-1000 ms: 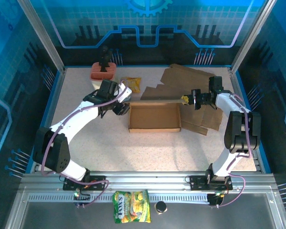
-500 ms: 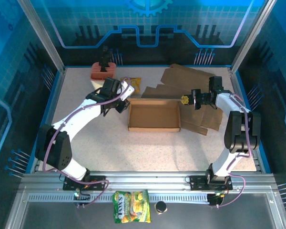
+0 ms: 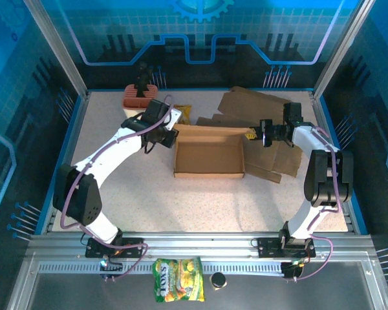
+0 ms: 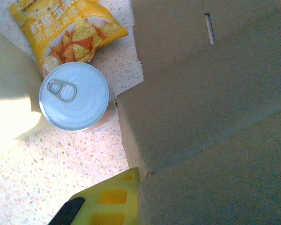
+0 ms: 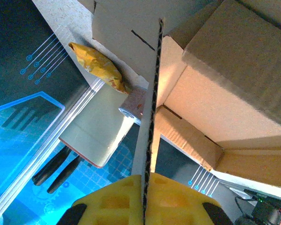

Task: Fold the paper box

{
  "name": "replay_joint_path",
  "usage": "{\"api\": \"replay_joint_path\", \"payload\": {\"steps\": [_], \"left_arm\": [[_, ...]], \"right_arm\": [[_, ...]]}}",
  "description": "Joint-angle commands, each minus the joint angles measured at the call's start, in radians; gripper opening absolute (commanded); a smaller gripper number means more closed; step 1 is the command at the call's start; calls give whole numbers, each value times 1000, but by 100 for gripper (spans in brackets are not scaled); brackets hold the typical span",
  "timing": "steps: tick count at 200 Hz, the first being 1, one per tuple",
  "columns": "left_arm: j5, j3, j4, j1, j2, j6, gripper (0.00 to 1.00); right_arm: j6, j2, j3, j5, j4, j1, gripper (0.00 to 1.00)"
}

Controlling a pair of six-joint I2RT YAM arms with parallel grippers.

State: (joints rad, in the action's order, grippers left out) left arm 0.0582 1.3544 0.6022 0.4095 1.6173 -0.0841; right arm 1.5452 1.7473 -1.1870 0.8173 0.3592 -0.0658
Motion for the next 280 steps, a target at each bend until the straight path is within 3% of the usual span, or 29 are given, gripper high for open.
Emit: {"api": "replay_joint_path", "payload": {"steps": [1,23,66,149,199,235,280], "left_arm": [[-2,83,94,35,26,187,4],[19,121,130,48,42,276,4],[39,254,225,55,103,307,4],[-63,706,628,44,329,368,1],[-110,866,749,30,368,394,0],[-128,726,641,33,308,426,0],[-96,306,204,35,119,473,0]], "right_arm": [[33,2,5,-13,-28,24,0],[69,-6,22,-13,-71,35,0],[85,-11,25,-9,-88,39,0],[66,4,-47,26,-51,23,0],[97,-54,-54,32,-55,6,0],[109,-76,-40,14,-59,22,0],[213,-70,76,2,-234,62,0]]}}
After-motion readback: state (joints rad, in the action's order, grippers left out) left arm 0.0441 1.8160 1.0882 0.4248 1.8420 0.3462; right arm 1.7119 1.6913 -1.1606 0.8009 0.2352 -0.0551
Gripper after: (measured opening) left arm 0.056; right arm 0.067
